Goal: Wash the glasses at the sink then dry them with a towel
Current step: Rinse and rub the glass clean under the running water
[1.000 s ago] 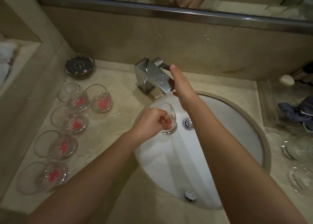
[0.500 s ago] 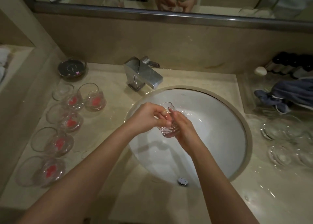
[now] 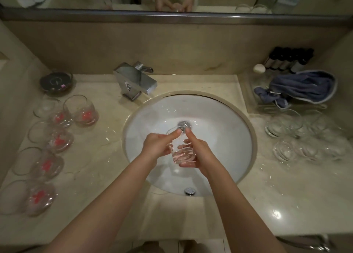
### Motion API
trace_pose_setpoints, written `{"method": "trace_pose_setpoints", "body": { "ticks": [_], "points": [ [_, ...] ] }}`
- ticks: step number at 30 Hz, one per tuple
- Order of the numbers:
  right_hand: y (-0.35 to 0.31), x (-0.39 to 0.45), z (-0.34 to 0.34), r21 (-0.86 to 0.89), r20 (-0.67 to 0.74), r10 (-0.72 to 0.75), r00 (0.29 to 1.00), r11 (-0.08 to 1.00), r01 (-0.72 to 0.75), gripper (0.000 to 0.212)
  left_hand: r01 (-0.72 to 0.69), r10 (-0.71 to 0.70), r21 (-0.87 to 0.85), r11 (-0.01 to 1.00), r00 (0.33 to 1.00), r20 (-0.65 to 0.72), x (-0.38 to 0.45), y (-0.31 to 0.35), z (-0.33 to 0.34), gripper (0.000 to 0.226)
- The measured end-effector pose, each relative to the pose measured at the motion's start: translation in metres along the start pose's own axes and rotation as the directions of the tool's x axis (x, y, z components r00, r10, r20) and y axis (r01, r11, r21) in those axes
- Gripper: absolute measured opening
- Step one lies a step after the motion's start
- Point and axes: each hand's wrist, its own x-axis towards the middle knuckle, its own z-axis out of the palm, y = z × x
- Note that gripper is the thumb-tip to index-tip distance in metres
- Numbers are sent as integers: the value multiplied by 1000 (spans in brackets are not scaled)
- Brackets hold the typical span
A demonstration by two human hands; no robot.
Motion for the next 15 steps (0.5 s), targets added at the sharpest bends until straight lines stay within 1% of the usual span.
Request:
{"method": "trace_pose_setpoints", "body": {
  "ticks": [1,3,7,10,15],
  "points": [
    [0,-1,-2,-10,5,49,999,999,-49,63,40,-40,0,999,999,-15,0,-2,1,57],
    [2,-2,-7,-27,29,132,991,991,-131,71,111,-111,11,994,993,-35,0,-6,2,57],
    [1,-5,-13,-68,76,237,968,970,-232,68,184,-184,9,983,983,9,-7,-8,5,54],
    [-1,-8,-14,-94,63,282,957,957,-275,70,206,-205,-6,979,978,27,-11,-9,9,53],
    [0,-13,-17,-94,45,292,955,953,-287,70,229,-229,23,973,973,20,-14,-10,12,52]
  ]
}}
